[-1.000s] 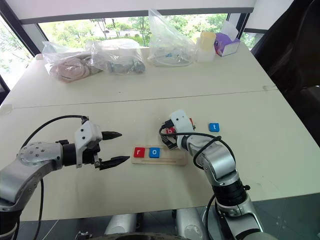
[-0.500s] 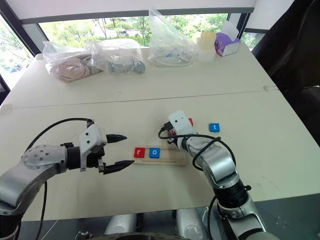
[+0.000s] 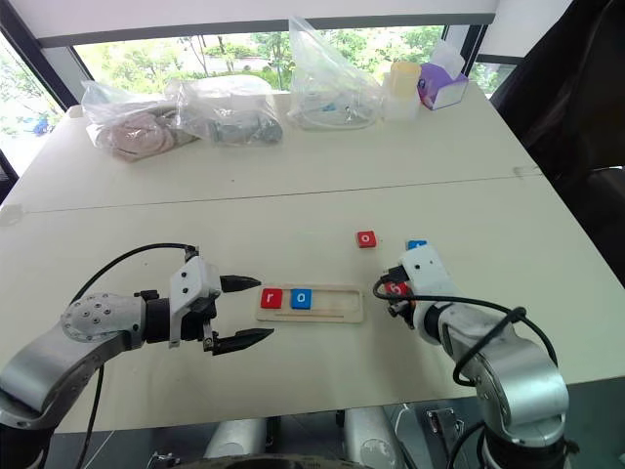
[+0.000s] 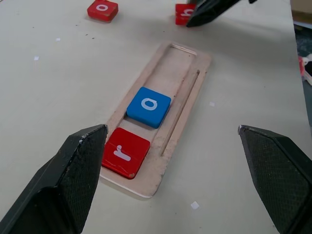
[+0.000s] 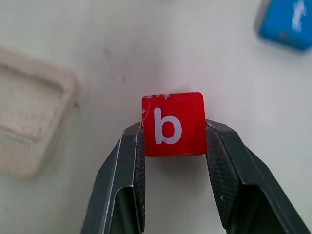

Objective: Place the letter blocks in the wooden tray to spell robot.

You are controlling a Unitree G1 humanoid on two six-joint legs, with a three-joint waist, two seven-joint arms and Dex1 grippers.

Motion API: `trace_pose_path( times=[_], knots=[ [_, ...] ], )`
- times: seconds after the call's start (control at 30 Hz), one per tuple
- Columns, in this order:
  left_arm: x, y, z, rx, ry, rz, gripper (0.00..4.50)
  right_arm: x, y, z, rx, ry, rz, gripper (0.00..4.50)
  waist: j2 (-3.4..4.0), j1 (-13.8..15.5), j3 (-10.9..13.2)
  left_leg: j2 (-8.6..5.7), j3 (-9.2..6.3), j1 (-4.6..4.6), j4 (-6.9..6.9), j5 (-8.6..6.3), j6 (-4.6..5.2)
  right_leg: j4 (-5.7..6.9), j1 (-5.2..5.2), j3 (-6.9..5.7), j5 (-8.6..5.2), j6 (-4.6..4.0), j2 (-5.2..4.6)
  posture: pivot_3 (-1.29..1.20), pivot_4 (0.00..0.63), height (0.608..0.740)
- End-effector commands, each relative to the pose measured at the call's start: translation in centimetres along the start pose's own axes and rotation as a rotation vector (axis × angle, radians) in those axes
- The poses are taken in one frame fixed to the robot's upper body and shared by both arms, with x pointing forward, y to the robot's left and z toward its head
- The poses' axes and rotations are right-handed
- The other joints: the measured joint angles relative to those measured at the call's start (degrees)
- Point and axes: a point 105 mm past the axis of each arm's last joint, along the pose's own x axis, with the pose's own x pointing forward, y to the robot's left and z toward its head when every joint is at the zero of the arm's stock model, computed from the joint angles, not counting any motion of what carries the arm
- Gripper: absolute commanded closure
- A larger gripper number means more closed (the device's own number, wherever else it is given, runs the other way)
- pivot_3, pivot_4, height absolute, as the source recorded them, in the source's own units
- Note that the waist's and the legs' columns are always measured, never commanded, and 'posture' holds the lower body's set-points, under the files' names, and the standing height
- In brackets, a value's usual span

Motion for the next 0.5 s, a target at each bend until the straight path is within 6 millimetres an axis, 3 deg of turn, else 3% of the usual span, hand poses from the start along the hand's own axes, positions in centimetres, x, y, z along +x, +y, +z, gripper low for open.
trace_pose_path(
  times=[0.03,0.2,0.3,0.4,0.5],
  knots=[
    [0.0,-0.1,0.5,0.033,-0.019,-0.012,0.0,-0.5,0.2,-0.2,0.058,-0.031,-0.024,3.36,-0.01,0.0,0.0,0.0,-0.02,0.0,0.0,0.0,0.0,0.0,0.0,0.0,0.0,0.0,0.0,0.0,0.15,0.74],
    [0.1,0.1,0.6,0.041,-0.02,-0.018,0.0,-0.4,0.2,-0.3,0.087,-0.034,-0.03,3.36,-0.01,0.0,0.0,0.0,0.0,-0.03,0.0,0.0,-0.01,-0.06,0.0,-0.01,0.0,0.0,-0.02,0.0,0.15,0.74],
    [0.1,0.0,1.0,0.043,-0.032,-0.02,0.0,-0.6,0.5,0.5,0.017,-0.04,0.03,1.88,0.01,0.0,0.0,0.0,0.0,-0.04,0.0,0.0,-0.01,-0.06,0.0,0.0,0.0,0.0,-0.02,0.0,0.15,0.74],
    [0.0,-0.3,1.1,0.043,-0.035,-0.022,0.0,-1.7,0.8,2.1,-0.195,-0.017,0.21,0.33,0.09,0.0,0.1,-0.01,0.07,-0.03,0.01,0.0,-0.01,-0.08,0.0,-0.01,0.0,0.0,-0.05,0.0,0.15,0.74],
    [-0.2,-0.6,0.9,0.042,-0.032,-0.021,0.0,-3.4,0.4,3.4,-0.386,0.006,0.404,0.33,0.08,0.1,0.2,-0.03,0.17,-0.04,0.03,-0.02,0.02,-0.18,0.0,-0.01,-0.01,0.01,-0.1,0.0,0.15,0.74]
  ],
)
